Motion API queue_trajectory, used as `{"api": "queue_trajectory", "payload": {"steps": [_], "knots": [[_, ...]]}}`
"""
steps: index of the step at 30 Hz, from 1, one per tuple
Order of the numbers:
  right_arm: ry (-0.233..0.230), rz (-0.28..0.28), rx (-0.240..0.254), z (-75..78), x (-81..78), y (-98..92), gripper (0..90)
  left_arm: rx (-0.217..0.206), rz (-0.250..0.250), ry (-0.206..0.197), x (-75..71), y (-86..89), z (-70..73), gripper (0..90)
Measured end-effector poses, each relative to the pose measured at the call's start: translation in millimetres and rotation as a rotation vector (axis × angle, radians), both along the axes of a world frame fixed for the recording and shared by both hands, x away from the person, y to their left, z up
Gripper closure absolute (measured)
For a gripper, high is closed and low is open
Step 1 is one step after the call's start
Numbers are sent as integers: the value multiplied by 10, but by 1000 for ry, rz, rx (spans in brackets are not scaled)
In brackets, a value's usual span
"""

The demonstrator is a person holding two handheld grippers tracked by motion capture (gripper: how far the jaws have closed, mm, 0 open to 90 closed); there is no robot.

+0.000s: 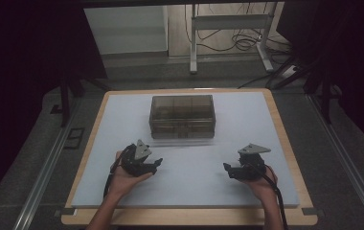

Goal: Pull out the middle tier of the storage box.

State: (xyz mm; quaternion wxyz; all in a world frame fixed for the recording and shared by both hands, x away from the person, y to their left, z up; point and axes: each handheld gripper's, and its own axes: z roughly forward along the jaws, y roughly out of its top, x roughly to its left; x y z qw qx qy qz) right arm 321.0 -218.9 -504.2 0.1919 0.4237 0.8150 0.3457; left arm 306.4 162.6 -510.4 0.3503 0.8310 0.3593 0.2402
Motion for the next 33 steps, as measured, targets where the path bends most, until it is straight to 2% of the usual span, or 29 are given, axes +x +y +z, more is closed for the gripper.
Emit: {"api": "queue_trajectory", "payload": {"steps": [6, 15, 19, 21, 25, 30, 33], "knots": [[-3, 9, 16, 1, 11, -1, 239, -23, 15, 8, 14, 55, -5, 298], [-9, 29, 57, 32, 36, 16, 288, -32, 41, 21, 72, 173, -15, 302], [-3, 45, 59, 62, 84, 27, 304, -33, 39, 20, 109, 203, -4, 305], [-4, 62, 93, 95, 104, 22, 314, -32, 37, 18, 129, 212, 15, 308], [-11, 68, 81, 123, 145, 36, 319, -38, 35, 10, 182, 209, 40, 319], [1, 93, 67, 146, 192, 49, 319, -39, 24, 32, 243, 225, 45, 341], [7, 94, 65, 178, 236, 41, 319, -24, 33, 26, 269, 234, 60, 343]]}}
